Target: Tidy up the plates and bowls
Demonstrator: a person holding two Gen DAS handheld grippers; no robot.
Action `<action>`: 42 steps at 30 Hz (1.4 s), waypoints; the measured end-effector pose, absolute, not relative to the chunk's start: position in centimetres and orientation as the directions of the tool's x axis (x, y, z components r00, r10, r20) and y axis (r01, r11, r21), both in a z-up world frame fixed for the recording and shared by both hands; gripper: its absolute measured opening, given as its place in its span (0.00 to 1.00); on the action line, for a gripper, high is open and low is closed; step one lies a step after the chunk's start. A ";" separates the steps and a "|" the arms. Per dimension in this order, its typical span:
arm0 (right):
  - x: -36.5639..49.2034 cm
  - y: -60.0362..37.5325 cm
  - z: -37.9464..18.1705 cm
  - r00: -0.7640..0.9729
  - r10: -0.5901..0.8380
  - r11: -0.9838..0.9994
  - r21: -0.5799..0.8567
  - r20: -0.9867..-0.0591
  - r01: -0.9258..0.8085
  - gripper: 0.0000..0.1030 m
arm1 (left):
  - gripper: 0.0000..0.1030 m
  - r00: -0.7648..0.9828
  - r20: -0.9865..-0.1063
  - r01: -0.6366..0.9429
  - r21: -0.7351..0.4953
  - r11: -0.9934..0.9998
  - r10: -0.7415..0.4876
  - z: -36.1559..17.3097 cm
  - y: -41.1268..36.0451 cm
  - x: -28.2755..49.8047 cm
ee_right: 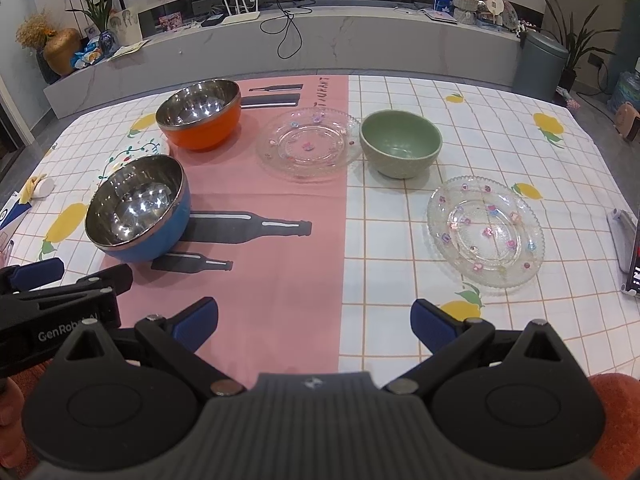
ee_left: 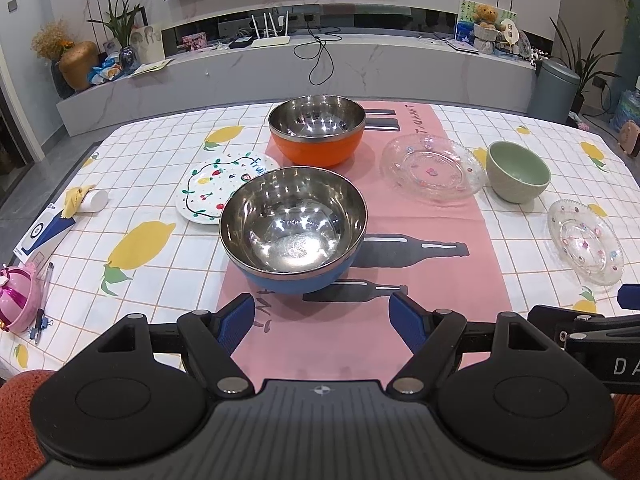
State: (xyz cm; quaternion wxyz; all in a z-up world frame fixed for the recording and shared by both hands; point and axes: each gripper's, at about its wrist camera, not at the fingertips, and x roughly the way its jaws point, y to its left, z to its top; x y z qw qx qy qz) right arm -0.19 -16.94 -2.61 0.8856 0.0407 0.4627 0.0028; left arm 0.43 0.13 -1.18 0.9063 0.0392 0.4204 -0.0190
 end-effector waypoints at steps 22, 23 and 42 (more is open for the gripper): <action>-0.3 -17.3 -2.8 0.570 0.050 0.995 0.089 -0.820 0.040 0.97 | 0.87 0.641 -0.767 0.073 0.064 0.995 0.002 -1.3 -0.5 0.3; -0.3 -17.3 -2.8 0.570 0.050 0.995 0.089 -0.820 0.040 0.97 | 0.87 0.642 -0.767 0.073 0.064 0.995 0.002 -1.3 -0.5 0.3; -0.2 -17.1 -3.0 0.565 0.048 0.996 0.081 -0.823 0.034 0.97 | 0.87 0.639 -0.769 0.071 0.062 0.996 0.002 -1.4 -0.6 0.3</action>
